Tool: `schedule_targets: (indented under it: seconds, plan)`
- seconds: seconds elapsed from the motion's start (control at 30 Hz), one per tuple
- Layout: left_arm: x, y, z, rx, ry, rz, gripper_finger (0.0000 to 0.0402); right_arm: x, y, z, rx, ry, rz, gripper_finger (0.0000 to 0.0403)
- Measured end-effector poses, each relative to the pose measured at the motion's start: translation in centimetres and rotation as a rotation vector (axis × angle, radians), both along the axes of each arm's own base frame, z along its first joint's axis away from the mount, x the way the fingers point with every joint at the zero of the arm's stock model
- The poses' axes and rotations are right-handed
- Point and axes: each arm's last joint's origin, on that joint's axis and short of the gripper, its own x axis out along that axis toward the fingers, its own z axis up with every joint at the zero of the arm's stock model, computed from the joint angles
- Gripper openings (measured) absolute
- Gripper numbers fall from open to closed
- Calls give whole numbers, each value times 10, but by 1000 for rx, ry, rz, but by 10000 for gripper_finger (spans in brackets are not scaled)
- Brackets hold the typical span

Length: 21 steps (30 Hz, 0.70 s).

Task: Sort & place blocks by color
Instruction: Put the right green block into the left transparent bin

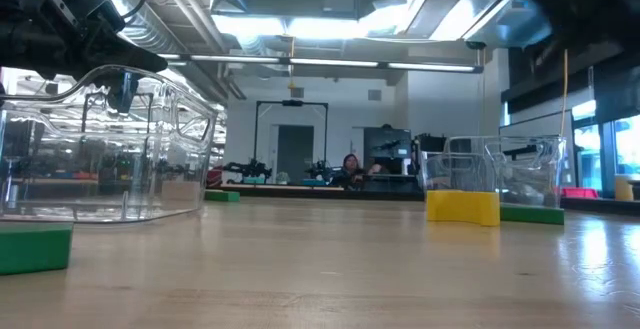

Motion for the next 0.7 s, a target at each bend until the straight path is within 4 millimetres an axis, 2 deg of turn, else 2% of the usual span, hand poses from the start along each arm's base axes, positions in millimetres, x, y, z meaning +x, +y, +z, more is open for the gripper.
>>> schedule_targets:
  seconds: [0.1,0.2,0.4,0.47,0.6,0.7]
  plan:
    - [0,0,0,0,0,0,0,-14,-1,20,-6,-247,-46,23]
    - [0,0,0,0,0,0,0,-24,-2,30,-38,-392,-85,23]
    - [0,0,0,0,0,0,0,-20,-4,31,-39,-360,-175,23]
    - [0,0,0,0,0,0,0,-17,-4,40,-69,-336,-209,23]
    - [0,0,0,0,-1,0,0,-9,-2,81,-202,-342,-239,23]
    - [0,0,0,0,0,0,0,2,3,119,-354,-376,-158,23]
